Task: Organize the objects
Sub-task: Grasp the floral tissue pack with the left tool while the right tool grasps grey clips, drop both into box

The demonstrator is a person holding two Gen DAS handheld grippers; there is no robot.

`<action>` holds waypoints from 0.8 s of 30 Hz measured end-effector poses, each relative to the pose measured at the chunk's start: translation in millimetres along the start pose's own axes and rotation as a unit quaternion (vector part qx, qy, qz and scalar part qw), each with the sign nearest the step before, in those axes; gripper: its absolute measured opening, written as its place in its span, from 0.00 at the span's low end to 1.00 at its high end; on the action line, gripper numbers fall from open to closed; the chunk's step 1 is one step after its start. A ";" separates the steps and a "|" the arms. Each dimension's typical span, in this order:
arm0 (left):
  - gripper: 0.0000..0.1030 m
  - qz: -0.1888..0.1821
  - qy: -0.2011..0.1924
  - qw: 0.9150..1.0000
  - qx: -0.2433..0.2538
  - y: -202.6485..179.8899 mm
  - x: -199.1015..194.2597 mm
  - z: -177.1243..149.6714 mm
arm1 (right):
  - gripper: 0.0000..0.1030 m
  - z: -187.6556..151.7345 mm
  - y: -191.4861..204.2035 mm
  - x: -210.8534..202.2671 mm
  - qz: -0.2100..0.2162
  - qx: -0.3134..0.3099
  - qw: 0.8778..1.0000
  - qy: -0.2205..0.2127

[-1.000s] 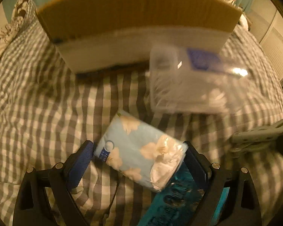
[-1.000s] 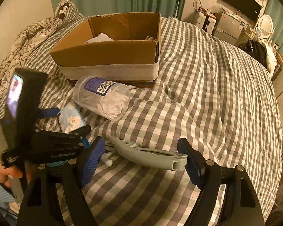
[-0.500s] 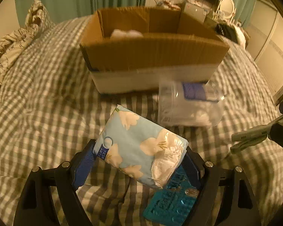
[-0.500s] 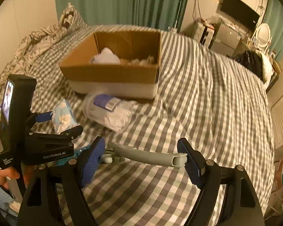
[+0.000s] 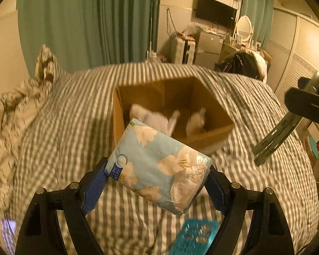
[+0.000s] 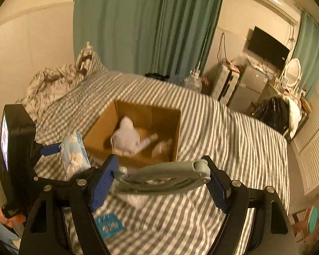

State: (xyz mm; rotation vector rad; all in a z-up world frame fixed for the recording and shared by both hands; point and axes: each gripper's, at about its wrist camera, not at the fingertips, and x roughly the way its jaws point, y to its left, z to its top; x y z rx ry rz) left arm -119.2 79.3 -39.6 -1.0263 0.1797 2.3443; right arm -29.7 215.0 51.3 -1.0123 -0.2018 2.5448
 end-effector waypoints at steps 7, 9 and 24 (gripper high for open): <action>0.83 0.012 -0.005 1.000 0.005 9.9 28.9 51.0 | 0.76 47.6 -3.9 48.4 0.012 -0.003 1.000 0.006; 0.83 0.014 -0.002 1.000 0.009 10.9 43.2 60.8 | 0.76 54.2 -6.3 68.7 0.018 0.001 1.000 0.015; 0.88 0.005 0.041 0.999 0.000 12.2 115.5 67.7 | 0.78 47.4 -42.3 141.3 0.032 0.073 0.996 0.028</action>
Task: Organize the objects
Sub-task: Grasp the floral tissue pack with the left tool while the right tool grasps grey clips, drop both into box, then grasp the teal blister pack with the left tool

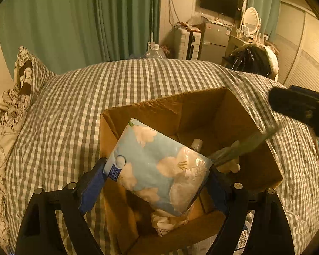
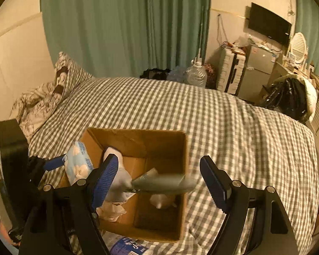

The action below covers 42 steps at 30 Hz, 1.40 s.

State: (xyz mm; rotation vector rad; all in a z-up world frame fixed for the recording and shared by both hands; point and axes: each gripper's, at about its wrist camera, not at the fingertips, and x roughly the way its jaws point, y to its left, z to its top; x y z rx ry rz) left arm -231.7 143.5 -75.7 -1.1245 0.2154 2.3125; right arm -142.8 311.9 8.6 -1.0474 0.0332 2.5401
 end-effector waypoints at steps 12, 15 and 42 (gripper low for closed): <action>0.93 0.014 -0.036 0.999 -0.018 2.7 -78.7 -16.7 | 0.82 -28.9 1.9 -95.1 -0.025 -0.017 0.999 -0.022; 0.96 0.020 -0.043 0.999 -0.015 1.5 -100.8 -29.2 | 0.83 -43.2 6.3 -118.2 -0.029 -0.026 0.999 -0.026; 1.00 -0.022 0.111 0.993 0.015 -44.2 -43.2 -216.8 | 0.94 -216.3 5.6 -76.6 -0.055 0.027 0.992 0.111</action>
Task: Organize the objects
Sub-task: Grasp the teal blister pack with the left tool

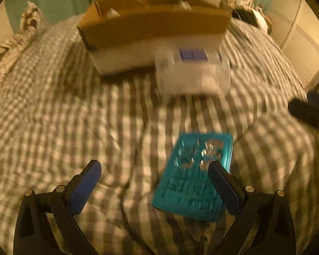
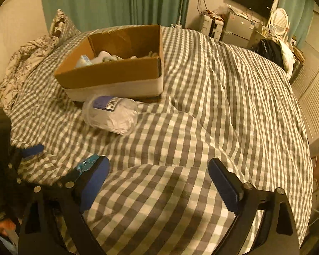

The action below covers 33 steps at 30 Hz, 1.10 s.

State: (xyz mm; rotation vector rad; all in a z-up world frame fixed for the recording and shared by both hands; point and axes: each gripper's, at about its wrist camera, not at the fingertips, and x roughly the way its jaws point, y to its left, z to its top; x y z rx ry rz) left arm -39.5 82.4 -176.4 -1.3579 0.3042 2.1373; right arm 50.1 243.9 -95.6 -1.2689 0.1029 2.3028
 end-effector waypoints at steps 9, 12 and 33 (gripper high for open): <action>1.00 -0.042 0.009 0.999 -0.032 6.3 5.6 -8.3 | 1.00 -4.1 4.2 19.2 0.006 0.001 1.000 0.023; 1.00 -0.058 0.012 0.998 -0.030 6.6 4.0 -8.6 | 1.00 -4.8 5.3 20.7 0.004 0.000 1.000 0.025; 0.71 -0.078 -0.014 0.997 0.000 5.8 -7.6 -2.9 | 1.00 3.2 13.5 14.7 -0.025 -0.004 1.000 0.007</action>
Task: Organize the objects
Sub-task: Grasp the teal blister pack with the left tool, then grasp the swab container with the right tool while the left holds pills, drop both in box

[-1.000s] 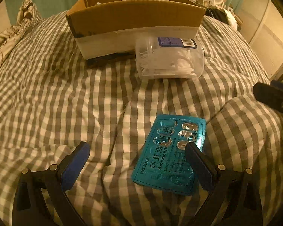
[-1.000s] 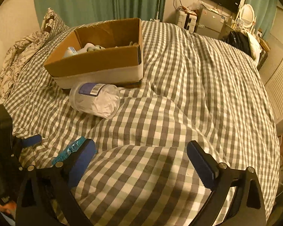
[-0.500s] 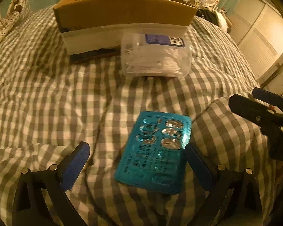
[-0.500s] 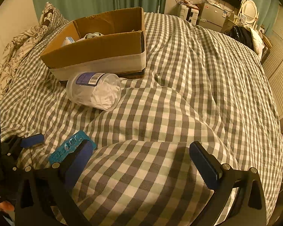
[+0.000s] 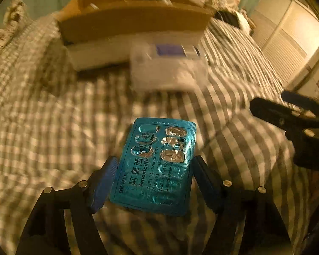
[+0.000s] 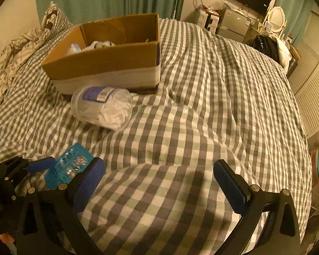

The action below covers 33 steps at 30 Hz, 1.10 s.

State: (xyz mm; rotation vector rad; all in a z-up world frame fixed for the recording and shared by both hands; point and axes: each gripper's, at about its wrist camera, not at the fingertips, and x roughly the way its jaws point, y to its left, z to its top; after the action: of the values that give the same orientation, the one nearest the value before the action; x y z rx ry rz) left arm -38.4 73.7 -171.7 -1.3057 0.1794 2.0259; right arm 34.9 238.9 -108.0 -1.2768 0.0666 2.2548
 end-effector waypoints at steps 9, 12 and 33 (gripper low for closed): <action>0.71 0.144 -0.093 0.984 -0.042 65.4 -41.3 29.0 | 1.00 28.7 46.0 10.4 0.009 -0.021 1.000 -0.007; 0.71 0.170 -0.095 0.979 -0.061 88.1 -37.5 29.7 | 1.00 40.6 64.0 23.5 0.023 -0.015 1.000 -0.004; 0.71 0.147 -0.050 0.983 -0.103 111.2 4.2 31.5 | 1.00 60.7 88.1 90.2 -0.003 0.035 0.999 -0.004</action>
State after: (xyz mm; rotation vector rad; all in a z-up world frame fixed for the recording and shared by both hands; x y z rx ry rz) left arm -132.4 8.3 -187.8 -1.3616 0.1238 2.4089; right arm -90.9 220.9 -166.5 -1.2282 0.1379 2.2327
